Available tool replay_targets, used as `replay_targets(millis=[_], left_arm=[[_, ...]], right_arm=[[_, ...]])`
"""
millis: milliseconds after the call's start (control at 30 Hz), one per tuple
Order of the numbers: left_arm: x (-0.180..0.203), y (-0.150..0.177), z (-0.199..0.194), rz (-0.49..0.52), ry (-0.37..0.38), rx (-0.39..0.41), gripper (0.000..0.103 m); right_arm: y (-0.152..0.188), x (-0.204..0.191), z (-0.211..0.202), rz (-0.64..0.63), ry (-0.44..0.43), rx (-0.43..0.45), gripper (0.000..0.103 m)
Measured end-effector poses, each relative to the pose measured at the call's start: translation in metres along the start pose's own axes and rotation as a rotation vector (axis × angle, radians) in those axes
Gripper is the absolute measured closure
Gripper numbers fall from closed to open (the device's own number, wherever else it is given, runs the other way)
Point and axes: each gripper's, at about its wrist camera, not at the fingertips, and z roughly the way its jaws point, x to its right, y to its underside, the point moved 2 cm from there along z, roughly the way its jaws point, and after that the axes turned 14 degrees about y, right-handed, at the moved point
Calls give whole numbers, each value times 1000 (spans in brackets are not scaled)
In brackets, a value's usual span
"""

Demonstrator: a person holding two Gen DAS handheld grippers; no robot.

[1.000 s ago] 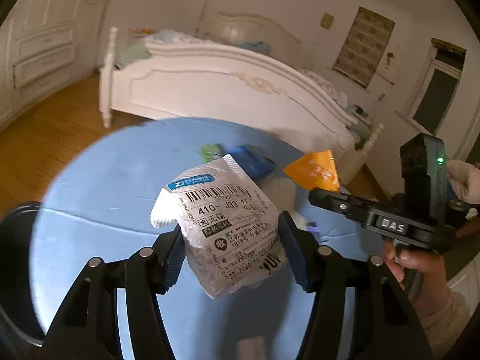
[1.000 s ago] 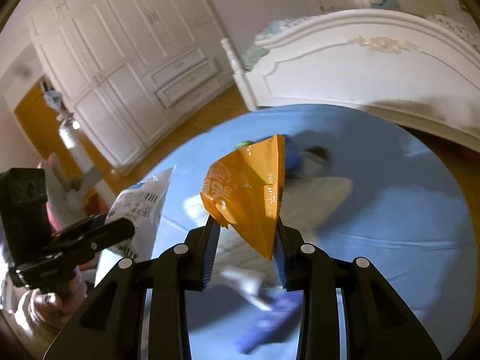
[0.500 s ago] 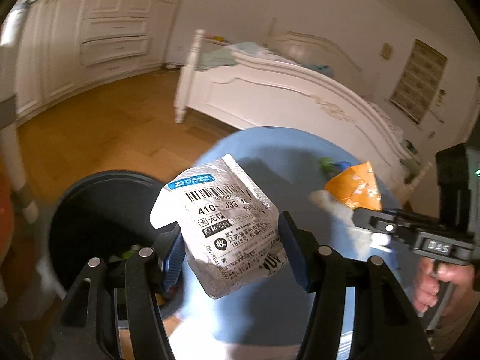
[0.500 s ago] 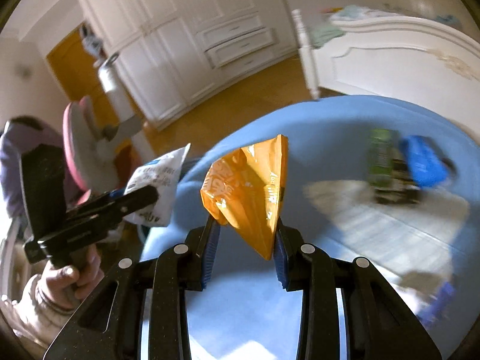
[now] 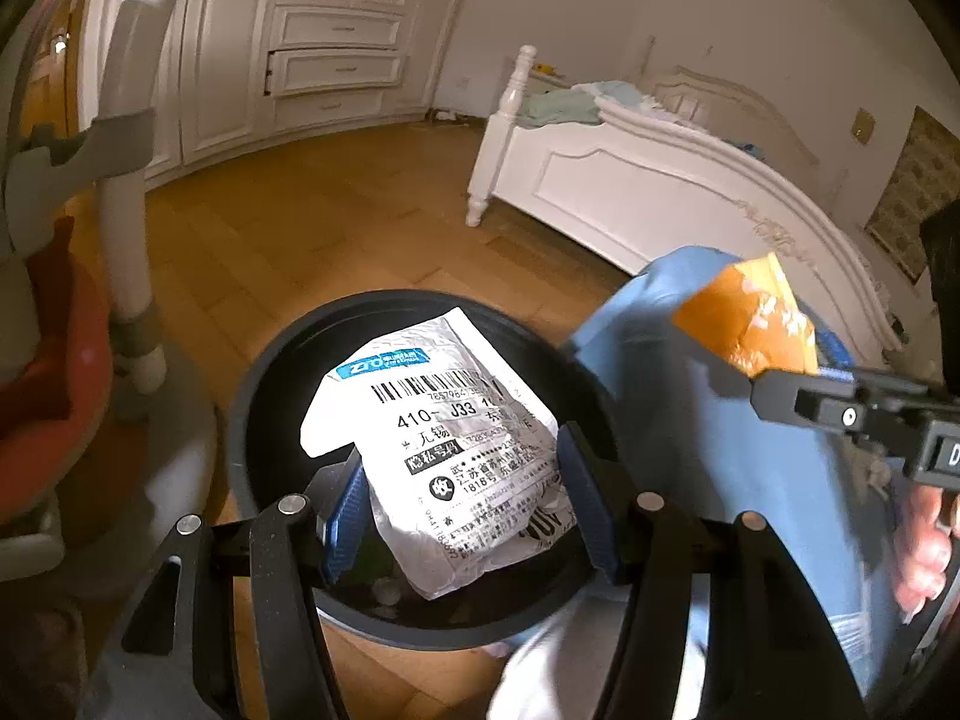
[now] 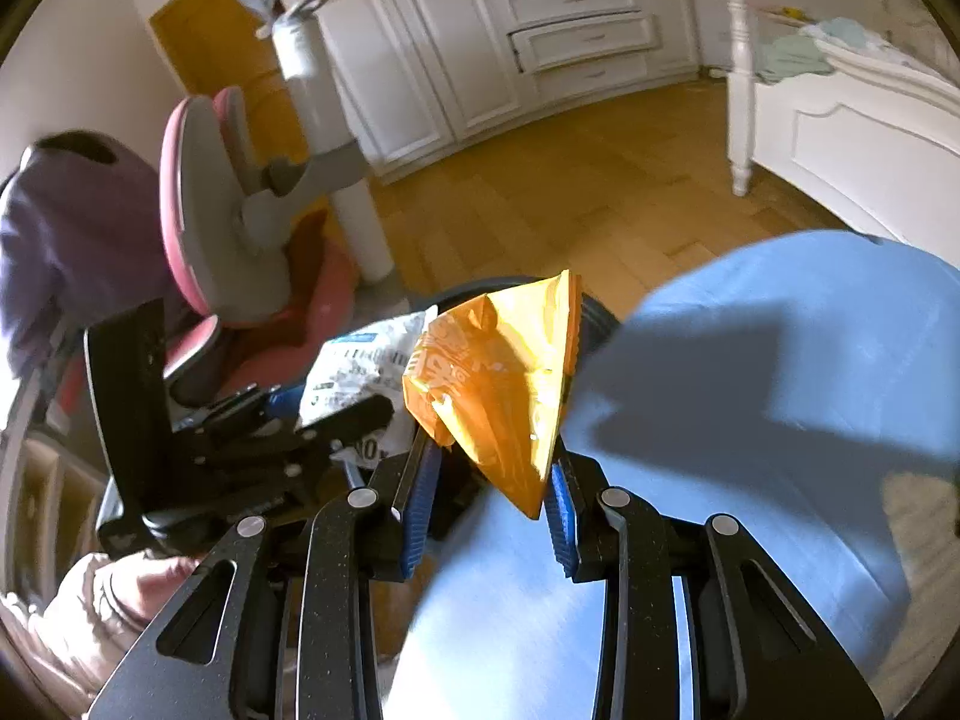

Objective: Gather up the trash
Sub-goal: 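Carry the white bag and orange packet over the bin and release both, then grasp the green gum pack with the left gripper while the right grasps the blue packet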

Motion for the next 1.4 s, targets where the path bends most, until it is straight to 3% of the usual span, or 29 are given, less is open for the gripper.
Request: replay_targets(millis=[567, 633, 667, 700, 900, 1333, 1400], left_arm=[[-41, 2, 15, -19, 3, -51, 43], [-42, 2, 17, -17, 6, -57, 41], [-43, 2, 17, -13, 1, -57, 40], [-42, 1, 17, -6, -7, -55, 39], [-39, -2, 9, 10, -7, -34, 27], [2, -14, 3, 64, 55, -29, 27], [17, -18, 3, 84, 82, -25, 27]], right_arm=[[-18, -38, 53, -54, 19, -69, 70], [-18, -38, 56, -51, 25, -71, 62], [-18, -38, 57, -46, 30, -69, 49], [-18, -36, 56, -34, 32, -59, 44], [-17, -29, 51, -15, 30, -44, 44], [0, 18, 10, 112, 9, 13, 44], [5, 31, -2, 152, 11, 33, 32]])
